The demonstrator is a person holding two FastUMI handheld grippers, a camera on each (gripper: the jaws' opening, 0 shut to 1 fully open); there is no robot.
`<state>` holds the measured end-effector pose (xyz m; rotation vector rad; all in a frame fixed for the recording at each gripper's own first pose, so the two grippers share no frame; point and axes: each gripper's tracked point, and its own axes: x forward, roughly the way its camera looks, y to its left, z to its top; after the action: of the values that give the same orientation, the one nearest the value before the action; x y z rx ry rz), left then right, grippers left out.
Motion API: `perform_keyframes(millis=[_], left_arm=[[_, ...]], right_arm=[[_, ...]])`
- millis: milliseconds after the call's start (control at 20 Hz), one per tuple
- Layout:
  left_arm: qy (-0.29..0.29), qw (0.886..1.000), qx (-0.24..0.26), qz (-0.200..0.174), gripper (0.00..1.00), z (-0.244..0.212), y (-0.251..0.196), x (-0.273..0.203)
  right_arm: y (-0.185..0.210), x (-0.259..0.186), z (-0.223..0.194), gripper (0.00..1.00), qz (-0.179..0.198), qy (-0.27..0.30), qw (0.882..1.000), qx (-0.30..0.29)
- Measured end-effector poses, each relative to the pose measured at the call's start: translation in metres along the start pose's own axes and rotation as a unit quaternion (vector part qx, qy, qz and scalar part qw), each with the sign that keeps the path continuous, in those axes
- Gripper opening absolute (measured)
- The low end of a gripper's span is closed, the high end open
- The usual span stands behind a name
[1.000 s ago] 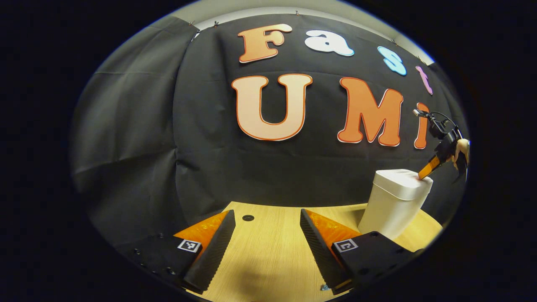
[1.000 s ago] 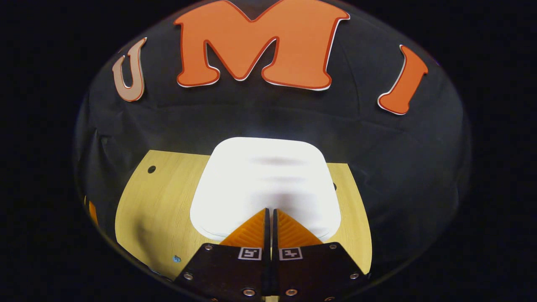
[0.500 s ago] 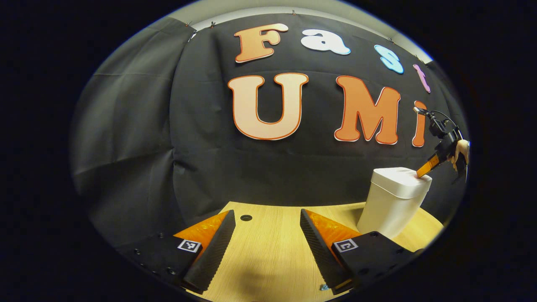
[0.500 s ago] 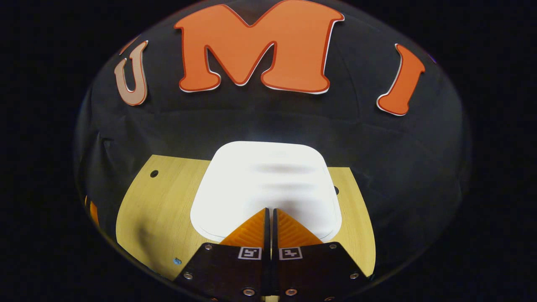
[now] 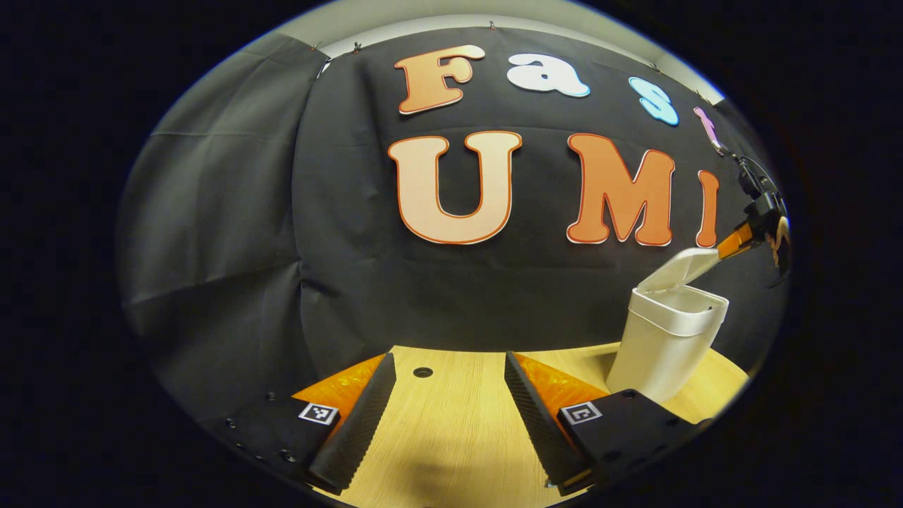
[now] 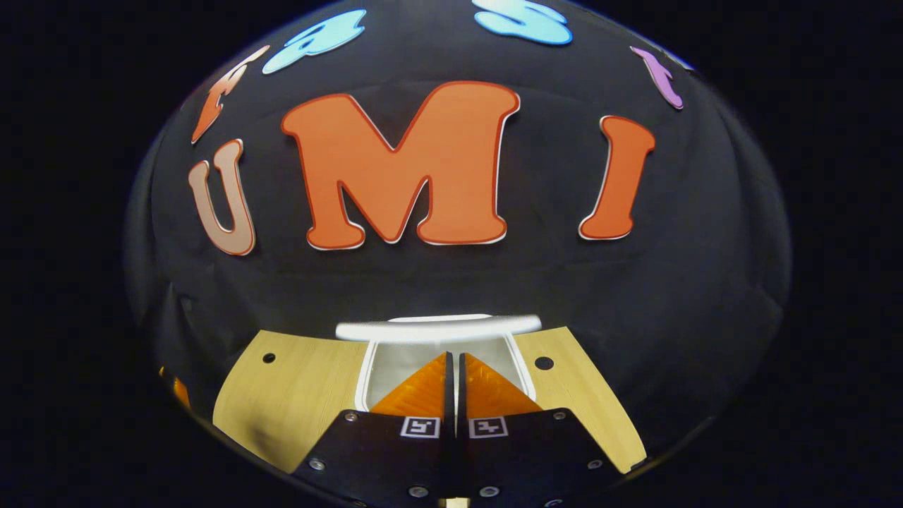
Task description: Press the lid of the desktop garbage bin to open it, pick up the crumpled paper on the desktop and throw it into the bin, then pick up the pop can on the desktop and drop it into the bin, and finally close the garbage bin lid.
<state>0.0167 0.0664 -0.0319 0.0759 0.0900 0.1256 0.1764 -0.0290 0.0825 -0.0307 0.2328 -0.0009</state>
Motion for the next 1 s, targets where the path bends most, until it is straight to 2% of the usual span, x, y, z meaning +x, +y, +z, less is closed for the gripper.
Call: perform_keyframes(millis=[150, 450, 650, 750, 850, 950, 1000], left_arm=[[-0.002, 1.000, 0.000, -0.004, 0.99, 0.004, -0.003, 0.000], [-0.017, 1.000, 0.015, -0.005, 0.99, 0.015, 0.001, -0.007], [-0.021, 1.000, 0.019, -0.010, 0.99, 0.017, 0.000, -0.013], [-0.024, 0.999, 0.020, -0.013, 0.99, 0.019, -0.001, -0.014], [-0.024, 0.999, 0.019, -0.019, 0.99, 0.017, -0.006, -0.016], [-0.021, 0.999, 0.023, -0.024, 0.98, 0.015, -0.010, -0.017], [-0.019, 0.999, 0.025, -0.028, 0.99, 0.013, -0.013, -0.018]], right_arm=[[-0.006, -0.028, 0.002, 0.01, -0.014, -0.045, 0.999, 0.003], [-0.020, -0.091, -0.031, 0.01, -0.022, -0.070, 0.997, 0.014], [-0.032, -0.109, -0.045, 0.01, -0.046, -0.103, 0.994, 0.015], [-0.030, -0.116, -0.056, 0.02, -0.043, -0.106, 0.993, 0.020], [-0.031, -0.119, -0.074, 0.07, -0.049, -0.098, 0.994, 0.016], [-0.026, -0.121, -0.091, 0.18, -0.047, -0.084, 0.995, 0.011], [-0.021, -0.122, -0.097, 0.27, -0.039, -0.083, 0.996, 0.008]])
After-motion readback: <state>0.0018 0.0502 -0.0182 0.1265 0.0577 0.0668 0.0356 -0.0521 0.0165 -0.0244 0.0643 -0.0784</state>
